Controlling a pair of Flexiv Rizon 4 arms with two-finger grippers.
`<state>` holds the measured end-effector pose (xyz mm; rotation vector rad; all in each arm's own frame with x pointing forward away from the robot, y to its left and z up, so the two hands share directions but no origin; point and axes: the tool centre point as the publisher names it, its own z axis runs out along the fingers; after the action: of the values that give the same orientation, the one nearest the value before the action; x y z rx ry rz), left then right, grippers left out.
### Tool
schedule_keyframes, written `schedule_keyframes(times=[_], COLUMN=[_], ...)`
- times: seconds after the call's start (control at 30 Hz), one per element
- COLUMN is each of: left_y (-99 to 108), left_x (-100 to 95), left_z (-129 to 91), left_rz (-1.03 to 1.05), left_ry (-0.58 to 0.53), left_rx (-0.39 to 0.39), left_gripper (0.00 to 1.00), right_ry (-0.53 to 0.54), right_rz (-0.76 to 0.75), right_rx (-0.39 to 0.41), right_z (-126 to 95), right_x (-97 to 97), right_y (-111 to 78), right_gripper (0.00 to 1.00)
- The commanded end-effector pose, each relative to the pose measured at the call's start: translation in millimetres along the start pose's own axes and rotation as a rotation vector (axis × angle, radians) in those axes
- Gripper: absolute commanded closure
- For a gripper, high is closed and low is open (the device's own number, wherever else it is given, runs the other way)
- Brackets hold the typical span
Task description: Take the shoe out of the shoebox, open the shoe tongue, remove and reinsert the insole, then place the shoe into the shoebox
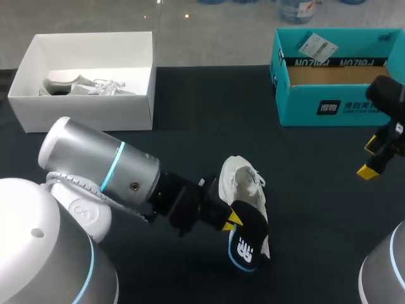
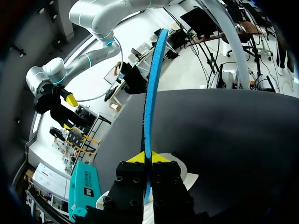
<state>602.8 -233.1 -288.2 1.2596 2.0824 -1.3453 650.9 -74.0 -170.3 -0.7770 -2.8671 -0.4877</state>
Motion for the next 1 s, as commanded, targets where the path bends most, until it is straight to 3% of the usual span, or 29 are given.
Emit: schedule_keyframes(times=[0.03, 0.67, 1.0], left_y=[10.8, 66.4, 81.8], left_x=[-10.5, -0.6, -1.0], left_z=[16.7, 30.2, 27.6], left_rz=[-0.015, -0.076, -0.074], left_ry=[0.030, 0.091, 0.091], left_rx=[-0.026, -0.117, -0.201], left_gripper=[1.00, 1.00, 1.00], right_ry=[0.002, 0.002, 0.002], right_rz=[0.001, 0.001, 0.001], right_rx=[0.004, 0.004, 0.004], right_z=[1.0, 1.0, 1.0], right_x=[-1.4, -1.4, -1.4], right_y=[1.5, 1.5, 1.5], right_gripper=[0.00, 0.00, 0.00])
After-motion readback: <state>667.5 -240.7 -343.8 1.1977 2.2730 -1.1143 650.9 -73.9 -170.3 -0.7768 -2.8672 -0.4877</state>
